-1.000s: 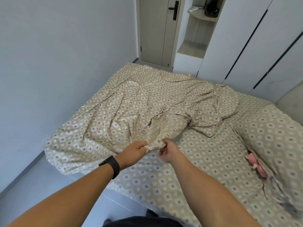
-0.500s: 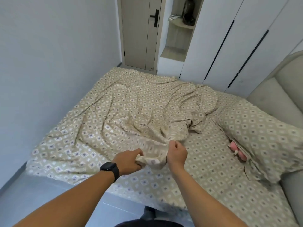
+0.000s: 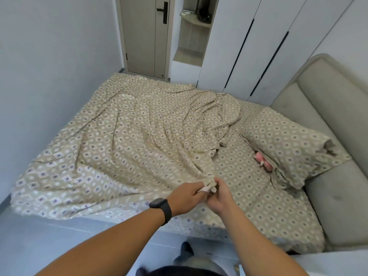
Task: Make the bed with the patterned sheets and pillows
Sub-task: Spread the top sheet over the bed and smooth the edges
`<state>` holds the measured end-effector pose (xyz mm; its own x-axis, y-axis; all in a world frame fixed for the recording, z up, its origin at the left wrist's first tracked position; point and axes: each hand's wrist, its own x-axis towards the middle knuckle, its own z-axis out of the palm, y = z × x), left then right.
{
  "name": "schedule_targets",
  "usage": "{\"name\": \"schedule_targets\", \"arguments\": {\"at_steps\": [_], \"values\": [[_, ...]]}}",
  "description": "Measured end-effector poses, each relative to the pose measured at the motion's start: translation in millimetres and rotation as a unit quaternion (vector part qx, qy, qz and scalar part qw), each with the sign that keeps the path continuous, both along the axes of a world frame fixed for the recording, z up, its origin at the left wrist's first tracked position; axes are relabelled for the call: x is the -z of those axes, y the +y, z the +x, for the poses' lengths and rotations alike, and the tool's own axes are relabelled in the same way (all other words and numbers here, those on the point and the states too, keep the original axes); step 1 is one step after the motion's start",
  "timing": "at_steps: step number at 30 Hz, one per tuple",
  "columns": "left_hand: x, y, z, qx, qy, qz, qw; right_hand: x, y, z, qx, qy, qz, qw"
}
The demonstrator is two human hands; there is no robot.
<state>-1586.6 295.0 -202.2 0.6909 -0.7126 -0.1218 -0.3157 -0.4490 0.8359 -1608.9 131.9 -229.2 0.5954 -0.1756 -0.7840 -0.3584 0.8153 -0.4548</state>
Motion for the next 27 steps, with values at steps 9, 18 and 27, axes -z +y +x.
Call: {"name": "schedule_targets", "arguments": {"at_steps": [9, 18, 27], "values": [[-6.9, 35.7, 11.3, -0.152, 0.021, -0.026, 0.988, -48.7, -40.0, 55.8, 0.049, -0.098, 0.085, 0.99], [-4.3, -25.9, 34.2, -0.151, -0.061, 0.109, 0.981, -55.4, -170.0, 38.1, 0.112, -0.044, -0.02, 0.993], [13.5, -119.3, 16.9, -0.191, -0.12, 0.155, 0.962, -96.5, -261.5, -2.8, 0.183, -0.128, -0.312, 0.923]]}}
